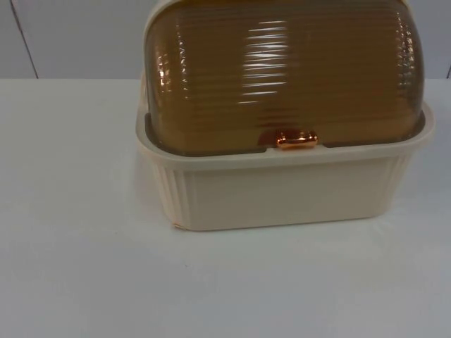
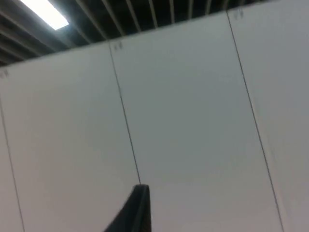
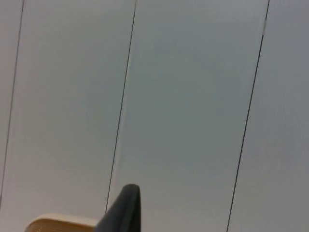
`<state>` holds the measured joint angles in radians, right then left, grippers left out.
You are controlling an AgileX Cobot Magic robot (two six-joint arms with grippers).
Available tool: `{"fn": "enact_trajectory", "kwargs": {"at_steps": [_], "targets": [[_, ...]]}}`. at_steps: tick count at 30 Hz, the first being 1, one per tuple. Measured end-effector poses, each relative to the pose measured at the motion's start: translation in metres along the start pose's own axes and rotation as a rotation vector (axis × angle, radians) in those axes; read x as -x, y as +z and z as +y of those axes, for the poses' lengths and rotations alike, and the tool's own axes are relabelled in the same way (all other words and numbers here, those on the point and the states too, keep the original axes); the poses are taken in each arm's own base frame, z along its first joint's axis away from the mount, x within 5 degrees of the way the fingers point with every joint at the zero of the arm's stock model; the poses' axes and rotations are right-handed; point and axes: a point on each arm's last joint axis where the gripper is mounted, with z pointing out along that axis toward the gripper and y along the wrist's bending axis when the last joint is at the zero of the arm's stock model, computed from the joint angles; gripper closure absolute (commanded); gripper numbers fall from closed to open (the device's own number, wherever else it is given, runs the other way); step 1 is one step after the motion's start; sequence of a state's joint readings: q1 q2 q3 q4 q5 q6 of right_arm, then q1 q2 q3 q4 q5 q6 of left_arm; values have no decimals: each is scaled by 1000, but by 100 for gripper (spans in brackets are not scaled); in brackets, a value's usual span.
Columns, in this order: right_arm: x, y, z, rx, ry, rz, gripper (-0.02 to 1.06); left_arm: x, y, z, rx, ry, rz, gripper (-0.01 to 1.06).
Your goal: Open the box lid with the left hand, place the block into the box with the right hand, then close the box lid with the left hand.
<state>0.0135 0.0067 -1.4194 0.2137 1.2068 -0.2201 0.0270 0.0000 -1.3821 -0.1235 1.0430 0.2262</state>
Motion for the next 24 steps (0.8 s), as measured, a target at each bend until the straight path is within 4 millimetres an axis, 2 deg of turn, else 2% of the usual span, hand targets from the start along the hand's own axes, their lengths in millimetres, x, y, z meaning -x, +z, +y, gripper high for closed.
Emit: {"fn": "enact_trajectory", "kwargs": {"at_steps": [6, 13, 17, 21, 22, 24], "targets": [[-9, 11, -5, -37, 30, 61, -1, -7, -1, 4, -1, -37, 75, 0], [-42, 45, -10, -42, 83, 227, -1, -9, 0, 7, 40, -55, 88, 0], [-58, 60, -10, -36, 103, 291, -1, -16, 8, 9, 59, -55, 119, 0], [-73, 77, -12, -40, 116, 318, -1, -43, 31, 9, 55, -77, 237, 0], [-73, 77, -12, -40, 116, 318, -1, -43, 31, 9, 55, -77, 237, 0], [-80, 83, -13, -49, 114, 335, -1, -61, 45, 8, 43, -85, 313, 0]]}}
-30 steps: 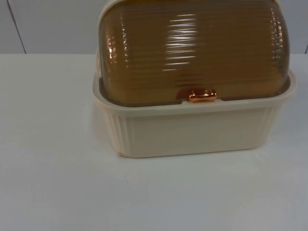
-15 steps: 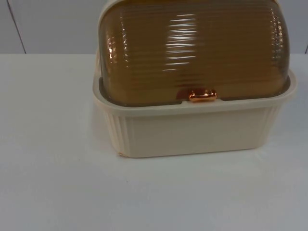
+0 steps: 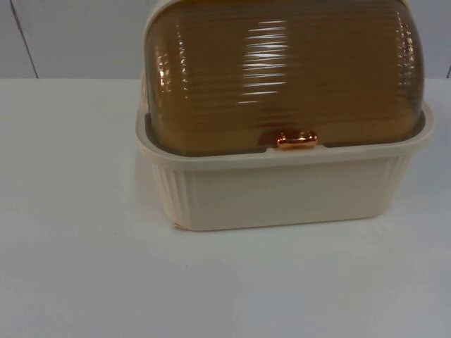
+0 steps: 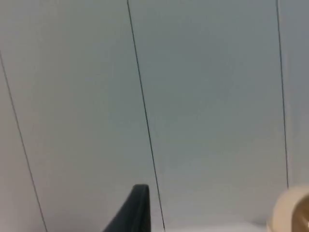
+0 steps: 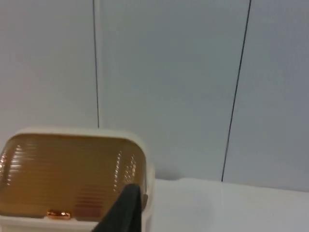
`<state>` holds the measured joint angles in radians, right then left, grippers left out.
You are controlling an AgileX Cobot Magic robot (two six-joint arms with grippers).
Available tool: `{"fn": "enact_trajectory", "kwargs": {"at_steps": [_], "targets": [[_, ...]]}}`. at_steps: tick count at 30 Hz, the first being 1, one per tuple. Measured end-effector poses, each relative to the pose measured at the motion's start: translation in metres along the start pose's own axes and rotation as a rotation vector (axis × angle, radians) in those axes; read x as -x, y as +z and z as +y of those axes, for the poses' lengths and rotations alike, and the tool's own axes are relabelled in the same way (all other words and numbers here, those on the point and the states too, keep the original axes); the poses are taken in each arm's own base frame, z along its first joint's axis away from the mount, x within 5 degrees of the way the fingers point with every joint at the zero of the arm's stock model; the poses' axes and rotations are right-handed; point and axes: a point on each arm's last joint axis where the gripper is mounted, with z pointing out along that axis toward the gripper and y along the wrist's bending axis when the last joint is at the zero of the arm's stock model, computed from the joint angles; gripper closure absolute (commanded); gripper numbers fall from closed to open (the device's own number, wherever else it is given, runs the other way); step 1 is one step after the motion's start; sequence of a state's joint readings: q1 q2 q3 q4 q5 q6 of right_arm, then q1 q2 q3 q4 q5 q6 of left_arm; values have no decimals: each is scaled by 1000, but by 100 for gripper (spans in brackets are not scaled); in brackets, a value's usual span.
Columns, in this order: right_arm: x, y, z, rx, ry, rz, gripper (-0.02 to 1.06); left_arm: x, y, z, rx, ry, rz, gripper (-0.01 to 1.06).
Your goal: Open the box lid with the left hand, place the block into the box with the right hand, then close the box lid with the left hand.
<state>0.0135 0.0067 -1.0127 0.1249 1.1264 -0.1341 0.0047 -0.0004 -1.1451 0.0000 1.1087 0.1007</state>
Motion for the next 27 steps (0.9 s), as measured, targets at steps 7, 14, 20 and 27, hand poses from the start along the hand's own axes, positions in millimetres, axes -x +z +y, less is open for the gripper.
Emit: {"fn": "enact_trajectory", "kwargs": {"at_steps": [7, 14, 20, 27], "targets": [[-22, 25, -7, -24, 17, 112, -1, -49, 49, -5, -20, -31, 233, 0], [-47, 48, -10, -52, 34, 227, -1, -91, 78, -9, -33, -37, 405, 0], [-73, 67, -10, -47, 46, 336, -1, -116, 90, -12, -41, -37, 499, 0], [-100, 82, -9, -40, 56, 438, -1, -132, 100, -13, -43, -37, 530, 0]]}}
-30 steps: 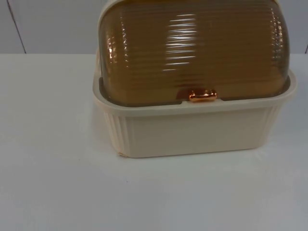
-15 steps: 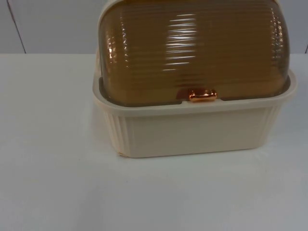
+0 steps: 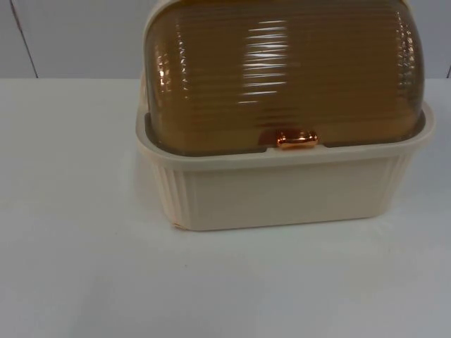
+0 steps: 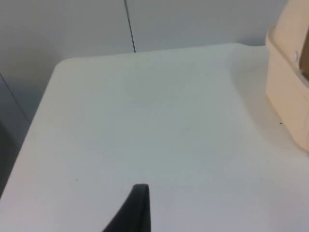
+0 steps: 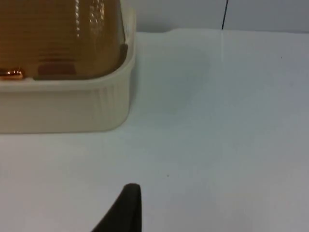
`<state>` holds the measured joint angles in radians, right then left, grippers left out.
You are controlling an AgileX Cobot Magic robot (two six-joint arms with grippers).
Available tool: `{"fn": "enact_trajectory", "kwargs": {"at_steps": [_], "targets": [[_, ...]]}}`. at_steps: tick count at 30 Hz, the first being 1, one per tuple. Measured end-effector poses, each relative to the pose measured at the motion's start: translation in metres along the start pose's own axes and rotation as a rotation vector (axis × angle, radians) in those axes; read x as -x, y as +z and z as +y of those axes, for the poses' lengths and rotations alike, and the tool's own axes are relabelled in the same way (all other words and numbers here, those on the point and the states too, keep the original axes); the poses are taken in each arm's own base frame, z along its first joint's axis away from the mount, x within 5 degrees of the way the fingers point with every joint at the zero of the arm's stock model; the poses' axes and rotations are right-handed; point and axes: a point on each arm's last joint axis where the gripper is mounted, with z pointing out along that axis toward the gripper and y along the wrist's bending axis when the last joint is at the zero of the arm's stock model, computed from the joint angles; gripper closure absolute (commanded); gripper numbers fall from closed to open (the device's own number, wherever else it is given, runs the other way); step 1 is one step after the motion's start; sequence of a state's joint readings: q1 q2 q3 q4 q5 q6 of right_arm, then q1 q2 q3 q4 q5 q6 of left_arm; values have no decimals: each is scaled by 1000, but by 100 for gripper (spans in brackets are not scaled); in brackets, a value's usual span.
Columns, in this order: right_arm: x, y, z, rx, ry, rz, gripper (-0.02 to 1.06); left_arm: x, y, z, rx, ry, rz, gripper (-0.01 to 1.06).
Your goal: Open the box lid with the left hand, place the block into the box with the right hand, then close the box lid with the left hand.
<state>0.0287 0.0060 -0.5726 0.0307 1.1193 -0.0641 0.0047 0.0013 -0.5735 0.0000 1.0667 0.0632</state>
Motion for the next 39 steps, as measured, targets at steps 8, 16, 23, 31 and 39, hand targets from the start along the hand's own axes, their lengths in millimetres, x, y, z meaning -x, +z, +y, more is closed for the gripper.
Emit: {"fn": "enact_trajectory", "kwargs": {"at_steps": [8, 16, 23, 31, 39], "targets": [[-7, 12, 0, 1, 1, 23, -1, -12, 14, -1, -4, 0, 59, 0], [-7, 12, 0, 1, 1, 23, -1, -15, 16, -1, -5, 0, 80, 0], [-7, 12, 0, 1, 1, 21, -1, -15, 16, 0, 5, -30, 80, 0], [-7, 12, 0, 1, 1, 21, -1, -15, 17, 1, 18, -44, 81, 0], [-7, 12, 0, -1, 0, 21, -1, -15, 17, 1, 20, -50, 81, 0]]}}
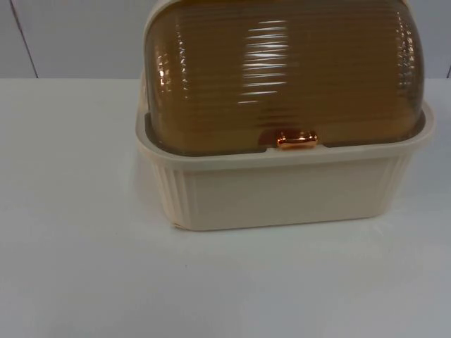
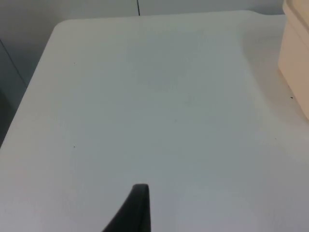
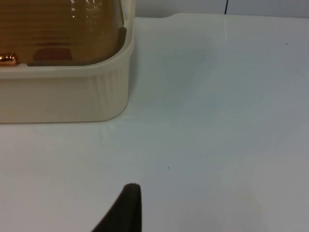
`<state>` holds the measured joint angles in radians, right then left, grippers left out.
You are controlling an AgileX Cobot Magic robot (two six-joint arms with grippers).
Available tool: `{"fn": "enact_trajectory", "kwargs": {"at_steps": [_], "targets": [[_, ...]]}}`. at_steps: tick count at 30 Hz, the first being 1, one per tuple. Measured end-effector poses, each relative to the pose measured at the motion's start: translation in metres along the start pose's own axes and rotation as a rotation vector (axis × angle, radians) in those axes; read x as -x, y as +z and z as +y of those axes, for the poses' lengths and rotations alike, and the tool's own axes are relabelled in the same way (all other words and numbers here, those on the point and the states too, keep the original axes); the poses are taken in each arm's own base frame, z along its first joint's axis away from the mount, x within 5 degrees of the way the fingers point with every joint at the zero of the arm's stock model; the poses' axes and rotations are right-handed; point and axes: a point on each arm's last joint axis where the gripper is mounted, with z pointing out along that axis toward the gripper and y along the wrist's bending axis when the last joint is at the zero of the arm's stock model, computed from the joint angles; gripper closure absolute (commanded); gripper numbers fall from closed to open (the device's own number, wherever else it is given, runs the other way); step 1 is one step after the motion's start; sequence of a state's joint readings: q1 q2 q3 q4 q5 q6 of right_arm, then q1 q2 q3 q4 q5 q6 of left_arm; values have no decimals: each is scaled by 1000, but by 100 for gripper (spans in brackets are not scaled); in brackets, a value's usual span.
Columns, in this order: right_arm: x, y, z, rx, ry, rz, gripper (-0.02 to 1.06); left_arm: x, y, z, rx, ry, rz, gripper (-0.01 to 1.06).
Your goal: Open the box lid with the left hand, place the block into the box with the right hand, then close the box lid with the left hand.
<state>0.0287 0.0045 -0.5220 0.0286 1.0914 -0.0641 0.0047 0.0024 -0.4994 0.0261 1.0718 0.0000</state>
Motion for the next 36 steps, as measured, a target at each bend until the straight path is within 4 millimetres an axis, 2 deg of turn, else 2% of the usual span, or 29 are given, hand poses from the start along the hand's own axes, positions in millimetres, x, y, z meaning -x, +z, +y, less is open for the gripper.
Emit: {"fn": "enact_trajectory", "kwargs": {"at_steps": [36], "targets": [[0, 0, 0, -2, 3, 0, -1, 0, 0, 0, 0, 0, 0, 0]]}}
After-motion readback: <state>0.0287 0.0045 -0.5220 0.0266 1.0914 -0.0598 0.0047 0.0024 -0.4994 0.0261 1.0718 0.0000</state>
